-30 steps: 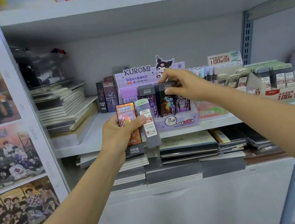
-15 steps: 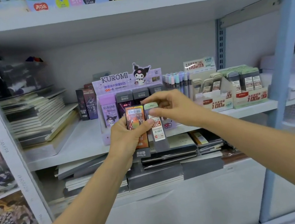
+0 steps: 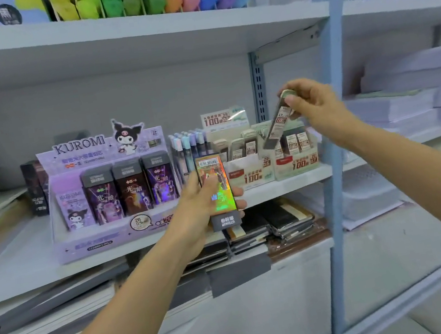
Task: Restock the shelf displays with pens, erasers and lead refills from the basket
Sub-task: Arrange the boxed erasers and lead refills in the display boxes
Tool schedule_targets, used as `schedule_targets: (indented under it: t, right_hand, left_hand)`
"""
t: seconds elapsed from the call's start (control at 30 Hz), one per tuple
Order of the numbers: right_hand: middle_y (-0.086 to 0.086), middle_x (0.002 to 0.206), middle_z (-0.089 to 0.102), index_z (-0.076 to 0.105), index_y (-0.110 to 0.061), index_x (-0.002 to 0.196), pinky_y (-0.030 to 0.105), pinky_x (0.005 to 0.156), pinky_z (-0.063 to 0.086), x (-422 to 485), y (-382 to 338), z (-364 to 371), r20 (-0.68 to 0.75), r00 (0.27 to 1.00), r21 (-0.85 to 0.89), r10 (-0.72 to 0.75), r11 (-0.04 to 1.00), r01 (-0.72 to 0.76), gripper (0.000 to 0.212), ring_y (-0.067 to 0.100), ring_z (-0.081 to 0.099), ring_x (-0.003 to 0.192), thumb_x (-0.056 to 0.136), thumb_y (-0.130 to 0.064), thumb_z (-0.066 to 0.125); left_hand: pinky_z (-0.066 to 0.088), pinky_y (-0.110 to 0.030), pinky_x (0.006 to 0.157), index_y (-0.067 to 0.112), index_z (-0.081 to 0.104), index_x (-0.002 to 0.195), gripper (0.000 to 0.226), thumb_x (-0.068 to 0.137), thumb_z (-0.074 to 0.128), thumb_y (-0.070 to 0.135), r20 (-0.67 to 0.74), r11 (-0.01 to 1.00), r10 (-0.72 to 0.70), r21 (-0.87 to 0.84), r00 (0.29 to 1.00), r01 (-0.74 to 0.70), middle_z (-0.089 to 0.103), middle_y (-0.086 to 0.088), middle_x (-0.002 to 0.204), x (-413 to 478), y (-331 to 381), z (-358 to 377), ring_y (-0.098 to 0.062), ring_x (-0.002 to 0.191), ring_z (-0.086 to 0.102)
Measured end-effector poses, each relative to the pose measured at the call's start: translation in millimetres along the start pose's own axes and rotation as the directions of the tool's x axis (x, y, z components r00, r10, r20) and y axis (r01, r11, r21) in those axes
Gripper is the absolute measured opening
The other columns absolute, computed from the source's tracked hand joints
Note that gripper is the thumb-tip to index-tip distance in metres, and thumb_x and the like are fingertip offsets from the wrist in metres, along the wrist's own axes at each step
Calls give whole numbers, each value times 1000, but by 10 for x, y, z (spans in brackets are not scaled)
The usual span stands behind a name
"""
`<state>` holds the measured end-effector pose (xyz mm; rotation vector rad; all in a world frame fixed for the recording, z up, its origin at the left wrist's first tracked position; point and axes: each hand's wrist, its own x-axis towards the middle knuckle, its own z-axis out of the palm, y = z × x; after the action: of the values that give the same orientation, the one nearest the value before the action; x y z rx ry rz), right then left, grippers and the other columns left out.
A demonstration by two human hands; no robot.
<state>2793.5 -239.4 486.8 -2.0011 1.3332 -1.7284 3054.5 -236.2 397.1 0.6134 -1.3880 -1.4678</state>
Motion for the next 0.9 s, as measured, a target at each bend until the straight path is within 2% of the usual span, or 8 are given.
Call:
schedule_targets:
  t: [0.13, 0.3, 0.5, 0.57, 0.63, 0.77, 0.83, 0.9]
  right_hand:
    - [13, 102, 64, 60, -8, 111, 33, 79, 52, 171, 206, -156, -42, 999, -130, -10, 992, 4, 17, 19, 59, 88, 98, -4, 49]
    - [5, 101, 66, 64, -10, 112, 48, 91, 52, 176, 409, -75, 20, 1000, -234, 21, 972, -16, 19, 24, 63, 96, 98, -9, 51]
    - [4, 106, 66, 64, -24, 116, 27, 74, 55, 122, 561, 105, 126, 987, -342, 98, 938, -50, 24, 17, 64, 90, 99, -14, 51]
    - [3, 112, 62, 59, -20, 125, 28, 79, 56, 78, 598, 170, 92, 991, -345, 96, 937, -59, 31, 12, 61, 89, 97, -10, 54]
    - [3, 121, 52, 55, -18, 127, 32, 89, 53, 33, 607, 233, 17, 997, -379, 71, 924, -59, 35, 14, 54, 102, 94, -9, 58]
    - [1, 127, 42, 56, -17, 123, 29, 96, 49, -82, 427, 340, -94, 990, -300, -109, 951, 76, 31, 13, 46, 115, 93, -15, 61]
    - [-2, 128, 46, 55, -21, 126, 22, 91, 51, -167, 244, 427, 29, 987, -155, -160, 974, 162, 31, 8, 53, 110, 95, -22, 58]
    - [-8, 128, 51, 54, -26, 130, 20, 89, 51, -273, 54, 547, 266, 954, -15, -136, 989, 146, 35, 2, 56, 108, 96, -28, 57]
  left_hand:
    - [56, -34, 51, 15, 53, 109, 12, 103, 44, 21, -24, 990, -29, 141, 999, 32, 72, -10, 74, 146, -57, 93, -22, 56, 67]
    - [55, -29, 48, 6, 49, 110, 15, 96, 51, 3, -14, 974, -66, 216, 998, 68, 73, -7, 75, 194, -97, 164, -19, 56, 67]
    - [58, -29, 57, 16, 55, 112, 27, 91, 61, 1, 1, 982, -73, 174, 997, 72, 67, -11, 102, 171, -123, 120, -21, 72, 72]
    - [59, -30, 61, 18, 55, 117, 36, 89, 61, -5, 9, 978, -75, 194, 997, 72, 65, -13, 108, 156, -130, 87, -21, 76, 72]
    - [61, -35, 68, 19, 55, 119, 43, 86, 62, -8, 15, 974, -76, 214, 997, 71, 63, -14, 112, 129, -125, 56, -24, 82, 72]
    - [61, -33, 66, 16, 60, 119, 46, 82, 67, -11, 9, 971, -69, 230, 998, 65, 67, -16, 111, 49, -72, 11, -28, 85, 73]
    - [58, -27, 59, 14, 61, 119, 47, 80, 70, -10, -6, 965, -68, 253, 998, 68, 70, -17, 104, -1, -48, -16, -27, 80, 74]
    - [54, -21, 54, 11, 62, 119, 47, 78, 73, -9, -33, 959, -52, 276, 998, 59, 74, -16, 93, -57, -11, -44, -25, 72, 73]
